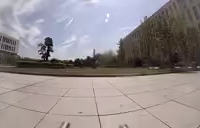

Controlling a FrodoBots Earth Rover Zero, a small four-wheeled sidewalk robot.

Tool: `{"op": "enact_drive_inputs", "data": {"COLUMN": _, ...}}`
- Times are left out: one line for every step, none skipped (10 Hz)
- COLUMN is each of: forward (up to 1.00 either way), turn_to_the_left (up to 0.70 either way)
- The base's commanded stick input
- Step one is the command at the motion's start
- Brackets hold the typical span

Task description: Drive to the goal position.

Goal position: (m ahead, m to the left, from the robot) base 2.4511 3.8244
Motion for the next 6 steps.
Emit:
{"op": "enact_drive_inputs", "data": {"forward": 0.00, "turn_to_the_left": 0.00}}
{"op": "enact_drive_inputs", "data": {"forward": 0.00, "turn_to_the_left": 0.00}}
{"op": "enact_drive_inputs", "data": {"forward": 0.00, "turn_to_the_left": 0.00}}
{"op": "enact_drive_inputs", "data": {"forward": 0.00, "turn_to_the_left": 0.00}}
{"op": "enact_drive_inputs", "data": {"forward": 0.20, "turn_to_the_left": 0.00}}
{"op": "enact_drive_inputs", "data": {"forward": 0.70, "turn_to_the_left": 0.00}}
